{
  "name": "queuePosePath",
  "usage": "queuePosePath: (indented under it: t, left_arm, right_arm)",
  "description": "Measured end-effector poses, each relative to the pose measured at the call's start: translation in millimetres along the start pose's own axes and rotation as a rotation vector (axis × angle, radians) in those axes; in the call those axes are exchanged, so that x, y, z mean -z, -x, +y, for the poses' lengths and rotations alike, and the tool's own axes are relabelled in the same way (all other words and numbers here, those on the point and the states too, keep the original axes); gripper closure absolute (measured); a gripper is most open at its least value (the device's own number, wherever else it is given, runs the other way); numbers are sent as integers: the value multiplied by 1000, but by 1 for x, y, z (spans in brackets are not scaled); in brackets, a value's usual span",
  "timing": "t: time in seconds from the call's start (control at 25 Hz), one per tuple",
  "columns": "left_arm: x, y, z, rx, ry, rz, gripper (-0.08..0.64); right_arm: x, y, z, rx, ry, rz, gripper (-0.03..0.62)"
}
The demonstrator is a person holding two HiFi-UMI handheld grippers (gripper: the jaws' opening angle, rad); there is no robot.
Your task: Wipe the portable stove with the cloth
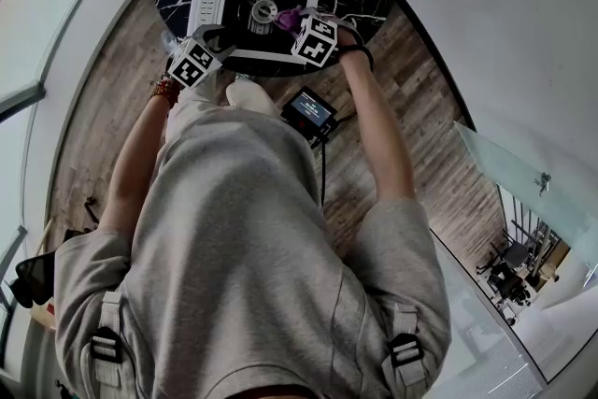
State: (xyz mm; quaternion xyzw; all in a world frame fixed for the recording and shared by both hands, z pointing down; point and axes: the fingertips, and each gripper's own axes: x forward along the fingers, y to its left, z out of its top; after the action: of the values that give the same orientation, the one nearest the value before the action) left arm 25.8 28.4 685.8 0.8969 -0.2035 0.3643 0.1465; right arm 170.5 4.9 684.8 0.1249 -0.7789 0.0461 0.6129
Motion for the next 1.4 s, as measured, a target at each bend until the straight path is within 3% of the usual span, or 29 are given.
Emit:
queuePosePath:
  t: [0.92, 1.4]
  left_arm:
    - [2, -1, 1, -7, -6, 12, 384]
    - [-1, 2, 2, -28, -28, 6, 397]
  right_arm:
    - [-5, 4, 17, -37, -72, -27, 468]
    - [-6, 3, 14, 89, -183, -115, 477]
